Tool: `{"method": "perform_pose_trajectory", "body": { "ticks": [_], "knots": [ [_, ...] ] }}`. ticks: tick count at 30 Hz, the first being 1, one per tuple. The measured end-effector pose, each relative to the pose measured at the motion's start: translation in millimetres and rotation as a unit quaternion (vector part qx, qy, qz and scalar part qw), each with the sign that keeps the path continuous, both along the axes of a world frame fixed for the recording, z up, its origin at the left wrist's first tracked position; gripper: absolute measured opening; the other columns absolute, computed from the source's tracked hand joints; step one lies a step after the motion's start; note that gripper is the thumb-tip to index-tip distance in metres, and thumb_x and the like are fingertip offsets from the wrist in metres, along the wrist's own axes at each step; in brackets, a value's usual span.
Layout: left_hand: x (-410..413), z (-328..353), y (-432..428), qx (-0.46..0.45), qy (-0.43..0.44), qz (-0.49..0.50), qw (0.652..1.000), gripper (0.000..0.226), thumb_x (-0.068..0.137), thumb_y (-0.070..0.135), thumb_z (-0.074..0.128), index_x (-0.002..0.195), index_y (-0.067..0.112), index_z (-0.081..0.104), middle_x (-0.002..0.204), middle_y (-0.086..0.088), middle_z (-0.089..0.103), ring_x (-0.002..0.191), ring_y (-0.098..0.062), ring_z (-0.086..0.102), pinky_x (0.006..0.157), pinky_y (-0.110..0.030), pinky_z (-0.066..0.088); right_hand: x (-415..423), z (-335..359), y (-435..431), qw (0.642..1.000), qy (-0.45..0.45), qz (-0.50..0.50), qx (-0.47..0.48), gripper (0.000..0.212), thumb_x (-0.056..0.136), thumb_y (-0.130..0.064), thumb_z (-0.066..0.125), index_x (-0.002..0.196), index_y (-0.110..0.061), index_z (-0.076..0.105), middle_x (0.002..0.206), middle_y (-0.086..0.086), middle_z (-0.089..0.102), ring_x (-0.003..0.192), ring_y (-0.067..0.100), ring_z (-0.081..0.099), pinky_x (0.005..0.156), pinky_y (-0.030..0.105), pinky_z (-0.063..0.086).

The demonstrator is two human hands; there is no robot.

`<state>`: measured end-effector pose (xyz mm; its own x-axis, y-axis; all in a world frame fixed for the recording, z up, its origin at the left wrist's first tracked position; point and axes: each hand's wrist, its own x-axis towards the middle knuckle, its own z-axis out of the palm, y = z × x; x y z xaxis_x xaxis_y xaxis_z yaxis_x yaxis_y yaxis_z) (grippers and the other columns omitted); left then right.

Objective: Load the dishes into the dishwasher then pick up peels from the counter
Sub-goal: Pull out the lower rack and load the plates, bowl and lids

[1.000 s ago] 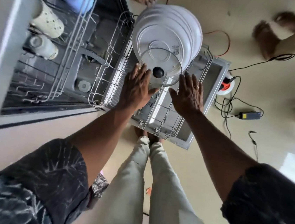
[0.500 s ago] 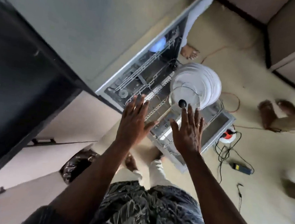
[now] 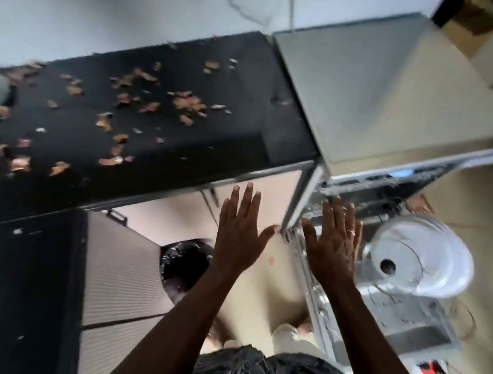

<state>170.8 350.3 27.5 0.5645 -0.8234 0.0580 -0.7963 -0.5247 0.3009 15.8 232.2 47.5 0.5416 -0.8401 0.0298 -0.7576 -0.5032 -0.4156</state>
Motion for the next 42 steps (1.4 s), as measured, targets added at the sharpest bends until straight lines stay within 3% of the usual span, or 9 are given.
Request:
{"method": "perform_pose_trajectory", "body": {
  "ticks": [4, 10, 14, 22, 34, 42],
  "knots": [
    [40, 16, 65, -0.010, -0.010, 0.072, 0.997, 0.085, 0.095, 0.071, 0.034, 0.158, 0.014, 0.028, 0.169, -0.006, 0.010, 0.157, -0.028, 0.000, 0.125, -0.049, 0.012, 54, 7, 44, 0.995, -0.015, 0.091, -0.023, 0.077, 0.098, -0.062, 0.025, 0.151, -0.009, 0.043, 0.166, 0.009, 0.025, 0.155, 0.031, 0.012, 0.124, 0.057, 0.010],
    [85, 48, 151, -0.048, -0.020, 0.194, 0.980, 0.089, 0.093, 0.074, 0.024, 0.160, 0.015, 0.024, 0.170, -0.004, 0.005, 0.156, -0.026, -0.005, 0.125, -0.044, -0.002, 135, 35, 95, 0.972, -0.028, 0.224, -0.065, 0.074, 0.100, -0.061, 0.026, 0.150, -0.011, 0.044, 0.165, 0.009, 0.028, 0.155, 0.029, 0.013, 0.124, 0.055, 0.014],
    [97, 64, 203, -0.043, -0.040, 0.265, 0.962, 0.097, 0.090, 0.079, 0.009, 0.160, 0.014, 0.023, 0.169, -0.007, 0.006, 0.156, -0.029, -0.004, 0.126, -0.048, 0.003, 180, 49, 134, 0.949, -0.043, 0.306, -0.063, 0.074, 0.099, -0.062, 0.025, 0.154, -0.014, 0.039, 0.166, 0.006, 0.024, 0.156, 0.026, 0.008, 0.126, 0.050, 0.006],
    [87, 84, 277, -0.004, -0.018, 0.398, 0.917, 0.087, 0.097, 0.071, 0.031, 0.161, 0.014, 0.016, 0.170, -0.006, 0.001, 0.156, -0.029, -0.009, 0.126, -0.050, 0.000, 231, 66, 202, 0.897, -0.051, 0.434, -0.059, 0.060, 0.104, -0.048, 0.044, 0.152, -0.012, 0.041, 0.166, 0.010, 0.023, 0.156, 0.031, 0.009, 0.126, 0.054, 0.007],
    [70, 89, 294, -0.028, 0.020, 0.440, 0.897, 0.087, 0.097, 0.069, 0.036, 0.161, 0.015, 0.014, 0.170, -0.004, -0.001, 0.155, -0.027, -0.013, 0.124, -0.047, -0.004, 232, 83, 236, 0.873, -0.047, 0.483, -0.053, 0.057, 0.104, -0.046, 0.045, 0.152, -0.016, 0.039, 0.166, 0.008, 0.023, 0.156, 0.029, 0.007, 0.125, 0.051, 0.002],
    [123, 79, 293, -0.052, 0.036, 0.448, 0.892, 0.087, 0.095, 0.070, 0.039, 0.160, 0.017, 0.017, 0.170, -0.004, 0.002, 0.155, -0.027, -0.012, 0.124, -0.048, -0.003, 292, 79, 238, 0.860, -0.026, 0.505, -0.067, 0.058, 0.103, -0.051, 0.041, 0.152, -0.018, 0.039, 0.166, 0.008, 0.023, 0.156, 0.028, 0.006, 0.125, 0.051, 0.002]
  ]
}}
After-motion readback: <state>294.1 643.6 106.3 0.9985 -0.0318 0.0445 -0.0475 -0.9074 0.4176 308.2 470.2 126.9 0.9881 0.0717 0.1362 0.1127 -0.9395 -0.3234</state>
